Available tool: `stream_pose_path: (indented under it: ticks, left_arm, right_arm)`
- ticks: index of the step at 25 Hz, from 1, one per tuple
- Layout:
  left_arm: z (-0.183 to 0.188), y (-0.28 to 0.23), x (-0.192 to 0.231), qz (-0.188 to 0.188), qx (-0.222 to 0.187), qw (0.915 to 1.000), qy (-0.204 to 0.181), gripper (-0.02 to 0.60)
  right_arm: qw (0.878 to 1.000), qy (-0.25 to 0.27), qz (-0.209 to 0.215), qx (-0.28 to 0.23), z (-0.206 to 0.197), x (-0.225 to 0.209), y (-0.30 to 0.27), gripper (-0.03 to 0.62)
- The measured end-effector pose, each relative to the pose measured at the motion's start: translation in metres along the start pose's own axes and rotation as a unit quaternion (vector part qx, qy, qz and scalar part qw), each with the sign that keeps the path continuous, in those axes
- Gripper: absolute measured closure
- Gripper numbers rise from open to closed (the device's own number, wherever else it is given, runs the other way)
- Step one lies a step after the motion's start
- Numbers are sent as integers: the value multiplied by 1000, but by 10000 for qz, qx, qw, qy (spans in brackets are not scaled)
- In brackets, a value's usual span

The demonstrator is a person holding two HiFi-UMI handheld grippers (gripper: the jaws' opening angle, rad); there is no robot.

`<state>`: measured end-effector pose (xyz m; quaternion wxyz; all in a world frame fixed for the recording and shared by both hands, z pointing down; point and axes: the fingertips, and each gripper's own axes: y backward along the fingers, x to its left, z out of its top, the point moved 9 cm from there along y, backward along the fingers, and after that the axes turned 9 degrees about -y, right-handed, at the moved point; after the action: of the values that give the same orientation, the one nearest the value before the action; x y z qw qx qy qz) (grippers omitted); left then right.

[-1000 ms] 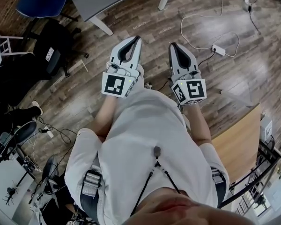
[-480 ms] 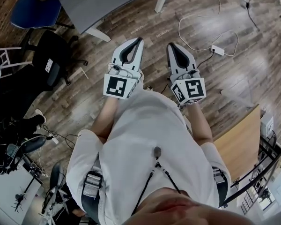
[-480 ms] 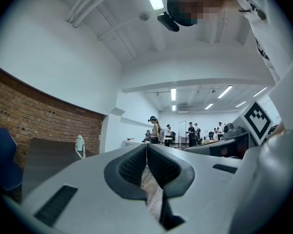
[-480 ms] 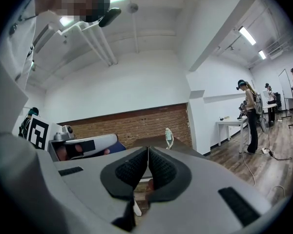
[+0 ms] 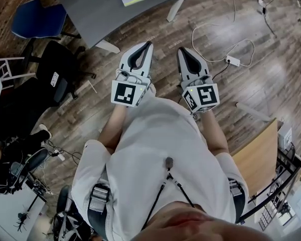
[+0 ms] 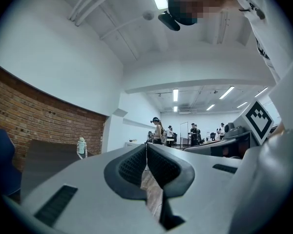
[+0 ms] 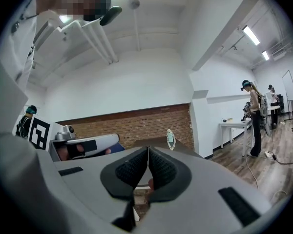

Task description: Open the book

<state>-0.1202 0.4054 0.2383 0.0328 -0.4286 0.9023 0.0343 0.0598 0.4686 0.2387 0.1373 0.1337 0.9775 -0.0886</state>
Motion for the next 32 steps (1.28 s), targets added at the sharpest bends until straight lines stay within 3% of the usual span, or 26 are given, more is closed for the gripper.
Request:
stream_pose_path:
  ticks: [12, 32]
  left_arm:
    - [-7, -37, 84, 21, -108, 9999, -75, 558]
    - [-18, -50, 135, 176, -87, 9998, -48, 557]
  right_arm:
    - [9999, 78, 43, -103, 14, 2, -93, 557]
    - [9993, 297, 235, 63, 22, 10, -155, 557]
